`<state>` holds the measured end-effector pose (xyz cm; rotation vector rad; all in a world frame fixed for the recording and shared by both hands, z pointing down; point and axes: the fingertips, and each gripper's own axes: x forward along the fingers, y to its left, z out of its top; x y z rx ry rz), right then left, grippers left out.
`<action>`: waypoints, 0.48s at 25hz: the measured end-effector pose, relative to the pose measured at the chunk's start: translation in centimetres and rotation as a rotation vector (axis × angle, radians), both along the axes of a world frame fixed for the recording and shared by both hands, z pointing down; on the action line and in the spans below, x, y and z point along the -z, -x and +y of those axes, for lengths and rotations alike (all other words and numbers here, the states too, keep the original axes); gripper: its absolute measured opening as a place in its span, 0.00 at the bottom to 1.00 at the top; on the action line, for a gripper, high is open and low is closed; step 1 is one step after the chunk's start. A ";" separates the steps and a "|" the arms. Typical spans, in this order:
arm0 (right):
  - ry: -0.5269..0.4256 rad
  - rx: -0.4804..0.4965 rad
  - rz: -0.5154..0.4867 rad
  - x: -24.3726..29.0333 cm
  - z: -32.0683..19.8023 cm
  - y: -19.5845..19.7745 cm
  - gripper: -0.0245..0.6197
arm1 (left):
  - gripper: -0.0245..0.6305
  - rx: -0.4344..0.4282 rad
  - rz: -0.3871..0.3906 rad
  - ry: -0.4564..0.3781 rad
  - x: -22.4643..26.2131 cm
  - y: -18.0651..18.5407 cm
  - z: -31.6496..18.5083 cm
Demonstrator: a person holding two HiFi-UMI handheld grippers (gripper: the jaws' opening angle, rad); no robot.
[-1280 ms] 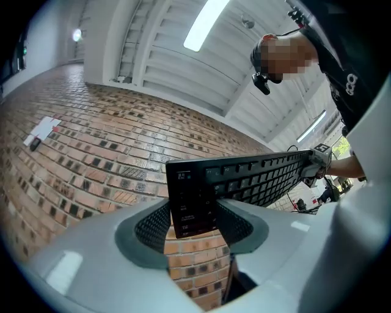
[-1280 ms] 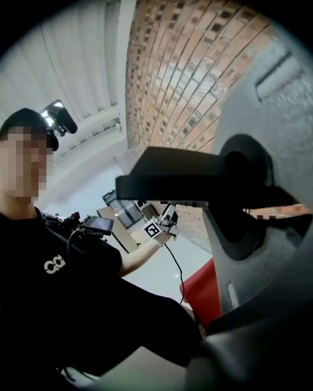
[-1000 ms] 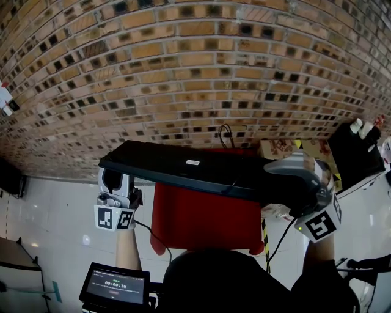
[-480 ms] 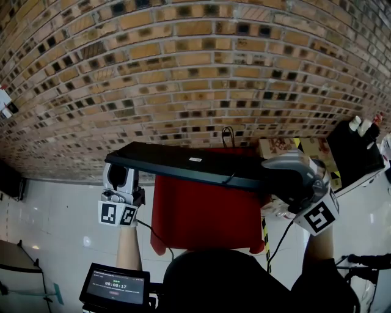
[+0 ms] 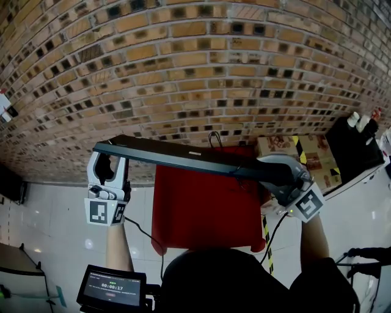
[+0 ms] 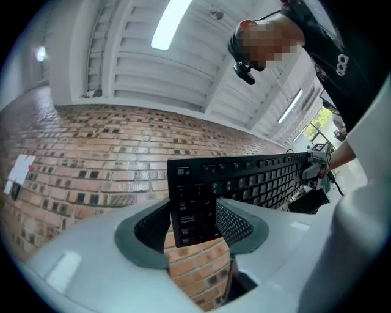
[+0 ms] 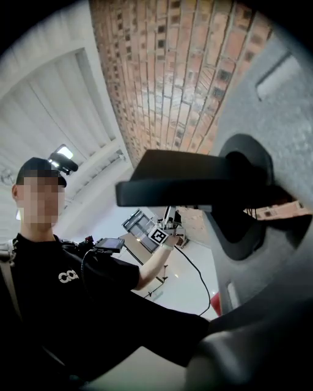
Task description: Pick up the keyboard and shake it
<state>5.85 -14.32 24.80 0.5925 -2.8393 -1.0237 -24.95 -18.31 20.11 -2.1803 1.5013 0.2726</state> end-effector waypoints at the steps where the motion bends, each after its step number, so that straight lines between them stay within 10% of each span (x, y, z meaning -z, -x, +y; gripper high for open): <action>1: -0.021 -0.006 -0.027 0.4 0.2 -0.1 0.15 | 0.40 0.001 -0.026 -0.031 1.3 -0.2 0.4; 12: -0.053 -0.003 -0.100 2.0 2.0 -1.3 0.15 | 0.40 -0.047 -0.054 -0.153 6.3 -2.5 3.1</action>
